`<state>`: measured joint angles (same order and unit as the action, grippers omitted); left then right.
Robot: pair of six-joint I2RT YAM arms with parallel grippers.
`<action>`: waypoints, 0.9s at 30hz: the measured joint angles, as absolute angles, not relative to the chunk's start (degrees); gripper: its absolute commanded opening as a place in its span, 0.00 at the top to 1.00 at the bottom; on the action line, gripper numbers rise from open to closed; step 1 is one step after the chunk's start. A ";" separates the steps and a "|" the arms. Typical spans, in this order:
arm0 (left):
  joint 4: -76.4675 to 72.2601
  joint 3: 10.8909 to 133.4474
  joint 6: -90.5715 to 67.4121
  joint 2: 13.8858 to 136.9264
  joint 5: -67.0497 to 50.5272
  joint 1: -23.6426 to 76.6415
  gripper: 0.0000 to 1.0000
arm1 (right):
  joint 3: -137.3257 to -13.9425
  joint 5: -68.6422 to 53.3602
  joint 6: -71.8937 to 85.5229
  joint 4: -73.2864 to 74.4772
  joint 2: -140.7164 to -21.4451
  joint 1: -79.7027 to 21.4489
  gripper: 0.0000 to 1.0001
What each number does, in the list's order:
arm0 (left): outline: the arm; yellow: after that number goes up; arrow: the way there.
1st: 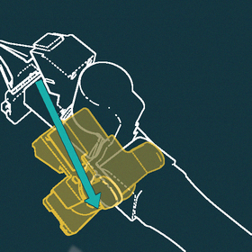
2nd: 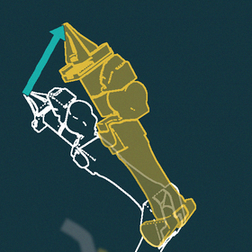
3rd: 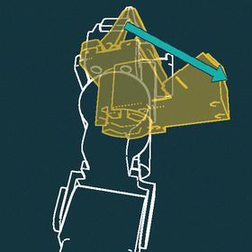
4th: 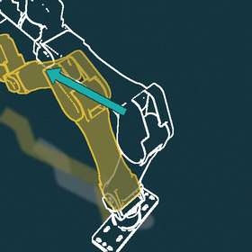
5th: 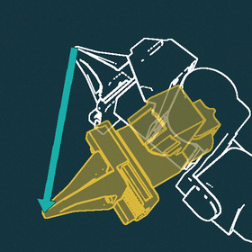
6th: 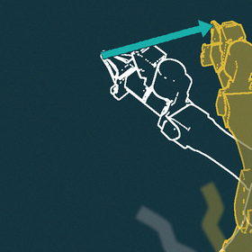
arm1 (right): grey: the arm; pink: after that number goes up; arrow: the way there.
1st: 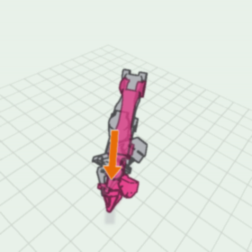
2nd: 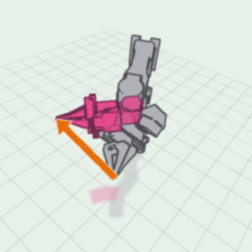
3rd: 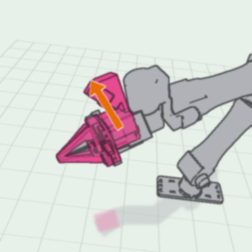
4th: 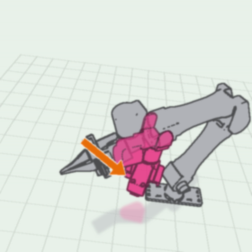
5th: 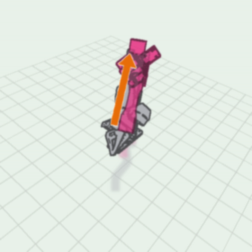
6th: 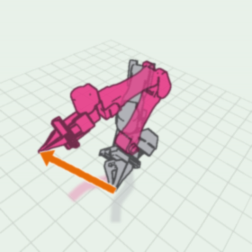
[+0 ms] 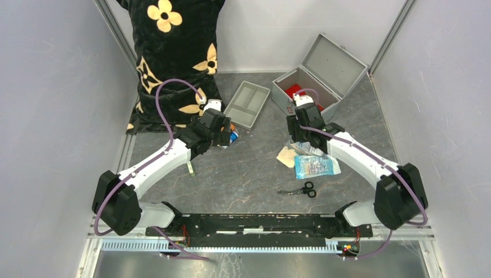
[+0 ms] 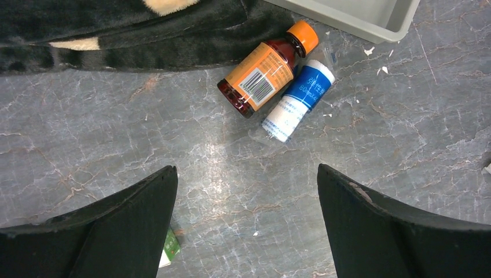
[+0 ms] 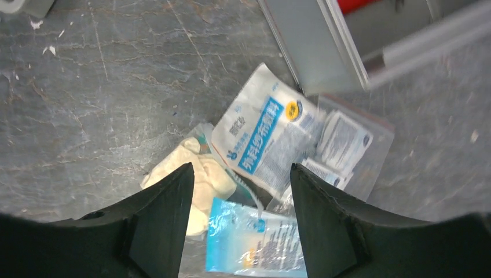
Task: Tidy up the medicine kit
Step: Pick up the medical item at the center of the board.
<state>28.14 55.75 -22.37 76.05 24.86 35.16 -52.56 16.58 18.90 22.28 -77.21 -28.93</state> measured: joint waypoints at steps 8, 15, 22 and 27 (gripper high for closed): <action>28.16 55.77 -20.05 75.31 24.86 35.14 0.04 | -62.78 10.15 -1.17 27.64 -89.19 -28.99 0.37; 28.14 55.77 -19.75 75.29 24.84 35.14 0.04 | -65.69 6.31 -8.93 32.12 -96.53 -29.04 0.42; 28.14 55.77 -19.70 75.29 24.84 35.14 0.04 | -65.89 6.24 -10.63 33.58 -98.96 -29.04 0.62; 28.14 55.77 -19.68 75.29 24.84 35.14 0.05 | -65.89 6.28 -10.70 33.95 -100.07 -29.04 0.80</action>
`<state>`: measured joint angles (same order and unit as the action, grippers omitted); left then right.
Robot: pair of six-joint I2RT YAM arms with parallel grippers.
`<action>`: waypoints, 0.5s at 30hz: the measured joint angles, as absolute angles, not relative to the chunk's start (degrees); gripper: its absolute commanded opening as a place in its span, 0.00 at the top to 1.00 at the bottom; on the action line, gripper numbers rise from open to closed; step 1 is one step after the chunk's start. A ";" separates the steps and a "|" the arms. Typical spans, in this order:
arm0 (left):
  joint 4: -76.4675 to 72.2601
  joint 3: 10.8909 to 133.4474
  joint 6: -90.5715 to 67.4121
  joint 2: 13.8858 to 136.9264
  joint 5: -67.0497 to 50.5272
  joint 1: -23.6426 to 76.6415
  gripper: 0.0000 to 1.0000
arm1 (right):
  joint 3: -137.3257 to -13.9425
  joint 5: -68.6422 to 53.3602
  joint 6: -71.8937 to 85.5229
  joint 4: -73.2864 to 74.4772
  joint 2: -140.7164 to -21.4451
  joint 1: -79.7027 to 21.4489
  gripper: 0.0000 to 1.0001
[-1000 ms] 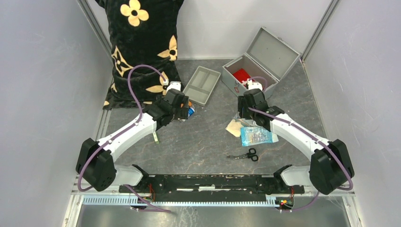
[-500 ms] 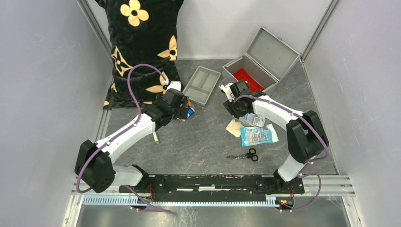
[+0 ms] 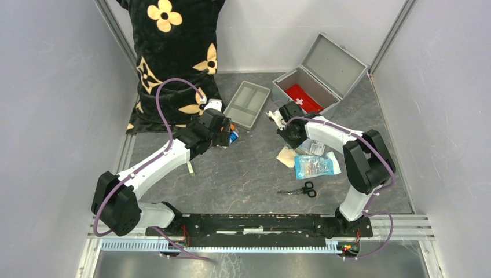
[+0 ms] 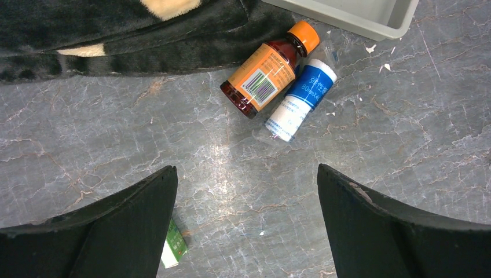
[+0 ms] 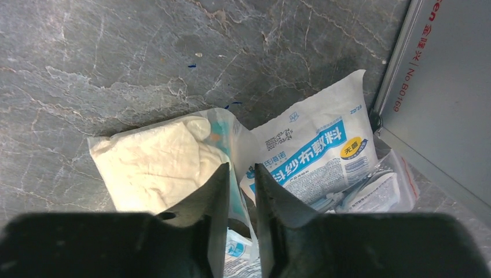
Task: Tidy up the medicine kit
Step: Pick up the medical item at the center of the board.
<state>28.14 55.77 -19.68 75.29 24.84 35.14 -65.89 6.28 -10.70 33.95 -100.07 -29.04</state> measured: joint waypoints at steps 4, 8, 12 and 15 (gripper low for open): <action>28.16 55.77 -19.66 75.29 24.84 35.14 0.05 | -65.89 6.42 -10.57 33.89 -100.16 -29.04 0.99; 28.14 55.77 -19.64 75.29 24.86 35.14 0.05 | -65.98 4.89 -10.33 33.58 -99.92 -29.04 1.00; 28.14 55.77 -19.64 75.31 24.91 35.14 0.05 | -66.85 1.28 -9.98 32.97 -97.14 -29.04 1.00; 28.16 55.77 -19.64 75.29 24.93 35.14 0.05 | -68.66 -1.30 -9.17 31.24 -92.97 -29.04 1.00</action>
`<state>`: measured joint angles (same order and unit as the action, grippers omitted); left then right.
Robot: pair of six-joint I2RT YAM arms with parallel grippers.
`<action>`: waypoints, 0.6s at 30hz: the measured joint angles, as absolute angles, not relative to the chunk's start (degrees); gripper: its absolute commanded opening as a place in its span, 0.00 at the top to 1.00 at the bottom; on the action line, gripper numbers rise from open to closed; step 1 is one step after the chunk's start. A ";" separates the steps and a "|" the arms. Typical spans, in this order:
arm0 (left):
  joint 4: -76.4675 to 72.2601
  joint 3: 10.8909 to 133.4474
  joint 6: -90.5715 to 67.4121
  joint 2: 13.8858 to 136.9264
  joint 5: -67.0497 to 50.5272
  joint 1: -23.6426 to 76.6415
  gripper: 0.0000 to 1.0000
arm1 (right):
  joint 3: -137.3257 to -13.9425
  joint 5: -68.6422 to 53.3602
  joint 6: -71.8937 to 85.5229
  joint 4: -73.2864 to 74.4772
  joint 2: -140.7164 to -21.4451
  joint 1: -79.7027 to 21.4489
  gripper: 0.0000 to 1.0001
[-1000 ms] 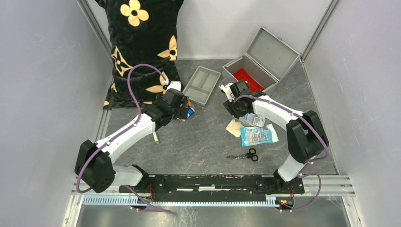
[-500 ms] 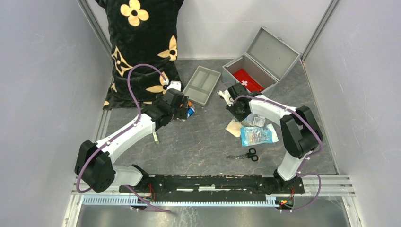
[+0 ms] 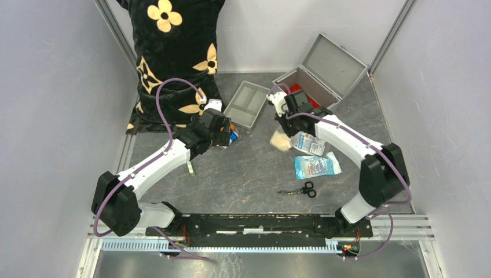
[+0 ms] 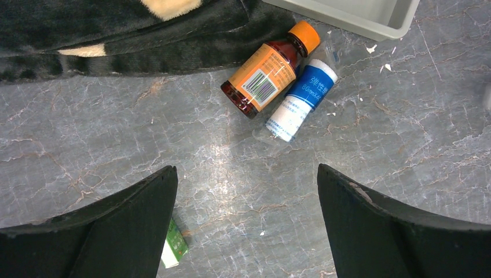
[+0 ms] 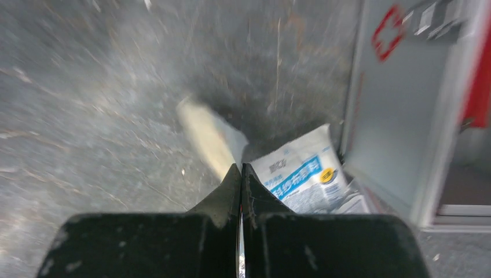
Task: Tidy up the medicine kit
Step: Pick up the medical item at the center of the board, then place the medical item at the medicine box.
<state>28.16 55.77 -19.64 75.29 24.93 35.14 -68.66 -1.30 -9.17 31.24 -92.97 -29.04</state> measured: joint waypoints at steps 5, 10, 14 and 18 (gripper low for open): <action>28.14 55.77 -19.64 75.29 24.95 35.14 0.05 | -73.34 -2.81 -8.14 27.90 -87.48 -28.62 1.00; 28.14 55.77 -19.64 75.29 24.95 35.14 0.04 | -78.50 -1.52 -7.20 26.11 -86.89 -26.20 1.00; 28.14 55.77 -19.64 75.26 24.95 35.14 0.04 | -80.23 0.78 -4.73 23.79 -86.89 -22.09 1.00; 28.14 55.77 -19.64 75.26 24.97 35.14 0.04 | -84.58 4.86 -2.98 23.24 -88.23 -18.15 1.00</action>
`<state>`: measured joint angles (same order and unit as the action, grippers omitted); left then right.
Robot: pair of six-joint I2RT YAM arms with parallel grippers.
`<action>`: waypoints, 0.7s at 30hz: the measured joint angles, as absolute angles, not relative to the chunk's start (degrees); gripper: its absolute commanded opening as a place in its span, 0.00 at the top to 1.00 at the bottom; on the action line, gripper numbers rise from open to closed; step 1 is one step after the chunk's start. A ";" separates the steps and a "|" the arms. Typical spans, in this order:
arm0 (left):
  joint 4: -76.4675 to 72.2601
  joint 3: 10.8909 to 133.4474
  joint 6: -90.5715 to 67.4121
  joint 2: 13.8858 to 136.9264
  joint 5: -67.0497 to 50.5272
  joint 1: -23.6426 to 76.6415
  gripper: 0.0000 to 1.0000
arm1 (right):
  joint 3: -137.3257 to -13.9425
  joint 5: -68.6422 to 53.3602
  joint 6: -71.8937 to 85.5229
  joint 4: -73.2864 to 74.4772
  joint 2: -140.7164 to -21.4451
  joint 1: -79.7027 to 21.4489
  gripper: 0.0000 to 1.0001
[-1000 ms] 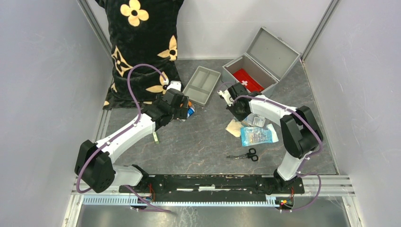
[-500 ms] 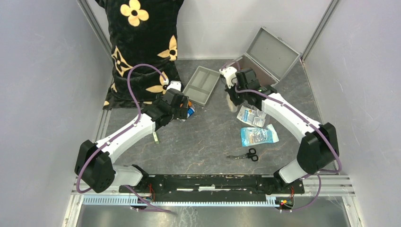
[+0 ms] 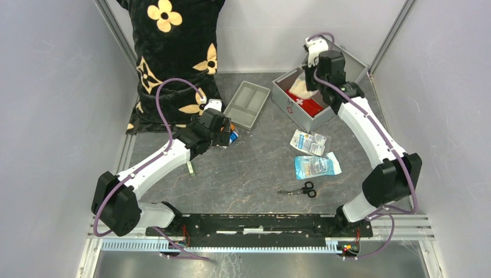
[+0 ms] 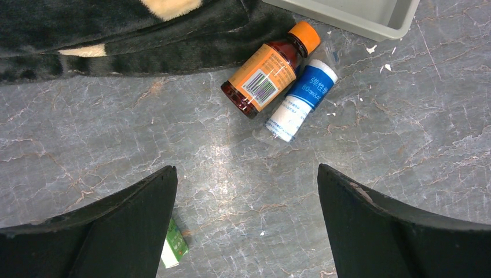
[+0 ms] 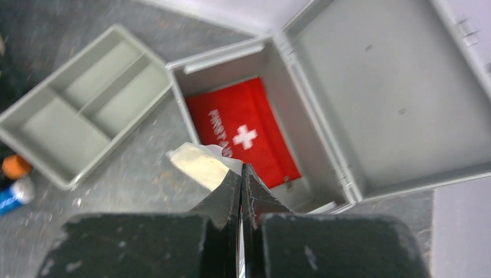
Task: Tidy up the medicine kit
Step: Place the medical item at the medicine box.
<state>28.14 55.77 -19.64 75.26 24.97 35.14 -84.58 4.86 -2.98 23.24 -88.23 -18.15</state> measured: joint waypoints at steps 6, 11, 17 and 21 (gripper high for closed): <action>28.16 55.77 -19.64 75.24 24.97 35.11 0.03 | -94.98 10.13 -2.83 21.96 -95.11 -16.71 1.00; 28.16 55.77 -19.64 75.18 24.99 35.11 0.03 | -103.83 10.52 -2.83 22.28 -104.62 -16.71 1.00; 28.16 55.77 -19.64 74.85 25.06 35.11 0.03 | -104.55 10.24 -1.58 22.59 -110.50 -15.27 0.64; 28.16 55.77 -19.64 74.76 25.06 35.11 0.03 | -103.96 12.40 -1.06 24.36 -111.94 -13.13 0.58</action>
